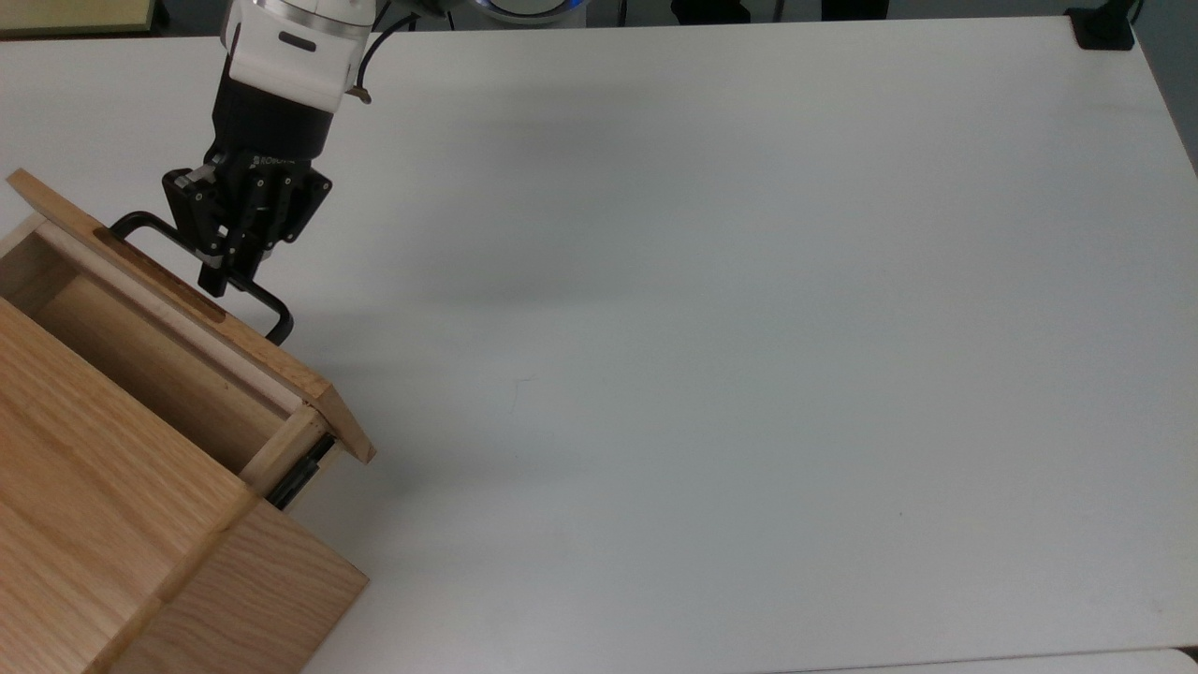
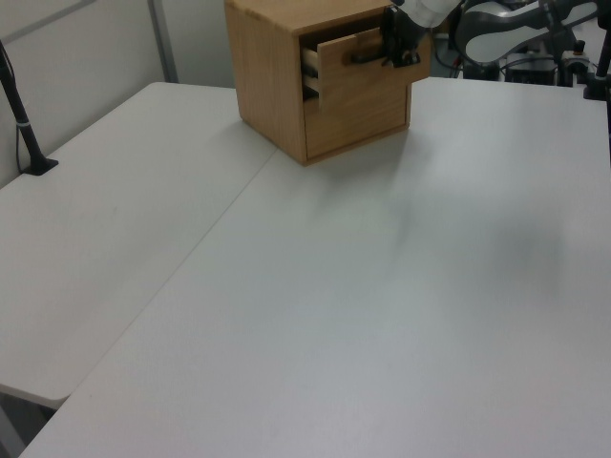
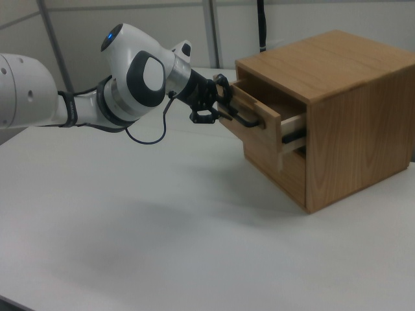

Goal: Open the drawer by sliding it
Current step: 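Pull the handle further out, extending the drawer fully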

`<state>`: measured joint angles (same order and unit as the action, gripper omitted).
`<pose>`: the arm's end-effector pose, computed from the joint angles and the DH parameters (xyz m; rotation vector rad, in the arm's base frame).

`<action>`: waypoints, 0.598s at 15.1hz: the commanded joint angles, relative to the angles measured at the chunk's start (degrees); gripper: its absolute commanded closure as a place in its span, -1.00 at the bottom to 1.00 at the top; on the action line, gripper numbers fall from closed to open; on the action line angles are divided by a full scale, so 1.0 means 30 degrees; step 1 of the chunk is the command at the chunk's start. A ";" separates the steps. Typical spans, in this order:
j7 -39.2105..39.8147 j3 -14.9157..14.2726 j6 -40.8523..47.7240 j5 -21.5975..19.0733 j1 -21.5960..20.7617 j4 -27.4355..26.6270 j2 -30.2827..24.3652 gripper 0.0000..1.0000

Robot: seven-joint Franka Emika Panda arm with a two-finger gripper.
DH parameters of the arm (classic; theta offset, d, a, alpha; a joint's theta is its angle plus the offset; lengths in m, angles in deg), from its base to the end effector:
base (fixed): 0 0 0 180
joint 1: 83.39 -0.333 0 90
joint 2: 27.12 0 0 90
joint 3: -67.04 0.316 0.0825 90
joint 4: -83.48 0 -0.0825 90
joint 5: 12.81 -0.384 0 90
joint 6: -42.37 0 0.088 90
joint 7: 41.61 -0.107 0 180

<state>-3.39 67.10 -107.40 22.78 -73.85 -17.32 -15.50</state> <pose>0.6572 -0.0967 0.5202 2.1511 1.0924 0.4850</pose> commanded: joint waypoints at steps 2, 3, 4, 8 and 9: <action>-0.1049 0.0099 -0.0027 0.0532 -0.0104 -0.0119 -0.0355 1.00; -0.1487 0.0099 0.0003 0.0561 -0.0192 -0.0352 -0.0530 1.00; -0.1898 0.0099 0.0003 0.0590 -0.0309 -0.0615 -0.0735 1.00; -0.2866 0.0128 0.1229 0.0590 -0.1158 -0.1786 -0.2022 1.00; -0.3130 0.0128 0.1610 0.0590 -0.1450 -0.2109 -0.2287 1.00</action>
<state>-5.52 67.22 -105.60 23.77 -74.87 -18.61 -16.96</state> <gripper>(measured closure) 0.846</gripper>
